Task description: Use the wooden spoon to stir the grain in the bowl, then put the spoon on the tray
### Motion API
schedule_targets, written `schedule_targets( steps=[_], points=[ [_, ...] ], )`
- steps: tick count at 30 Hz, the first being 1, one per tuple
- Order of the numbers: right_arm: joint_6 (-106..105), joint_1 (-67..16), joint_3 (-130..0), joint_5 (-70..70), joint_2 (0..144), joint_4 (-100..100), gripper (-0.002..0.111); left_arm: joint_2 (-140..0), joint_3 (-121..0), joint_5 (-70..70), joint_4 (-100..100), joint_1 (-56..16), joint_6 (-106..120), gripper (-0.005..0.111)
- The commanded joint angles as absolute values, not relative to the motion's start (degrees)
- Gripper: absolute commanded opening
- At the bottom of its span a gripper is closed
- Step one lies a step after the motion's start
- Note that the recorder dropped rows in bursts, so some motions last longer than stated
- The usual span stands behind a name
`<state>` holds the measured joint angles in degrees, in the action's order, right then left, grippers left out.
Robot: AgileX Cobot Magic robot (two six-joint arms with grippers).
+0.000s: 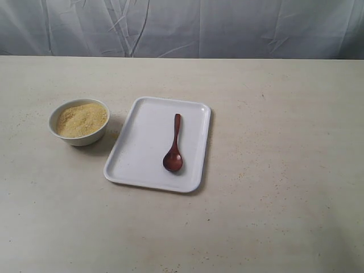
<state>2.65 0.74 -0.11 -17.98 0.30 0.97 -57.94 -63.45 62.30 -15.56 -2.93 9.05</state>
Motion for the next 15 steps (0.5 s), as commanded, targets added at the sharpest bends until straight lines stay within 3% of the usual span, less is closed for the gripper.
schedule_targets(
  steps=[1,15],
  points=[
    [2.58,0.58,0.0,-17.44,0.0,0.96,0.0,-57.03,-63.19,61.47,-15.87,-2.95,9.2,0.0],
    [2.58,0.58,0.0,-17.44,0.0,0.96,0.0,-43.75,-61.02,52.14,-12.8,-2.95,9.61,0.0]
  ],
)
